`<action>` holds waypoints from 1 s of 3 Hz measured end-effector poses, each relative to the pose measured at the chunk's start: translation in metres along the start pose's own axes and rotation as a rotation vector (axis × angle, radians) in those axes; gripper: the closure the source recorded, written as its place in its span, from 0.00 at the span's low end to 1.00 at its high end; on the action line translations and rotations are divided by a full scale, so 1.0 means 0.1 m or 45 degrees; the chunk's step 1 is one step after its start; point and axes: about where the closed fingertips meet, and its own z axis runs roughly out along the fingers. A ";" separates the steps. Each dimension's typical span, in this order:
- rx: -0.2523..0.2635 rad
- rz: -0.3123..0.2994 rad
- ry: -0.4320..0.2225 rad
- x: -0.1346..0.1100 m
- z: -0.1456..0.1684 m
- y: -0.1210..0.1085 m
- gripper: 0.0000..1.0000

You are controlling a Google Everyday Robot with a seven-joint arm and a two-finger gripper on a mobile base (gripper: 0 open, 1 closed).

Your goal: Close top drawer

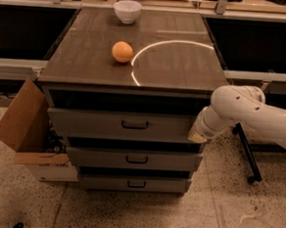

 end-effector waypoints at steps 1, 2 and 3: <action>0.003 0.008 -0.007 0.01 0.01 -0.04 1.00; -0.002 -0.031 -0.048 -0.02 -0.18 0.15 1.00; -0.014 -0.115 -0.124 -0.07 -0.57 0.55 1.00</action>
Offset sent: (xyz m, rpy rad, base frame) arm -0.0547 0.0050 0.0350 0.0539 -0.0314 0.0871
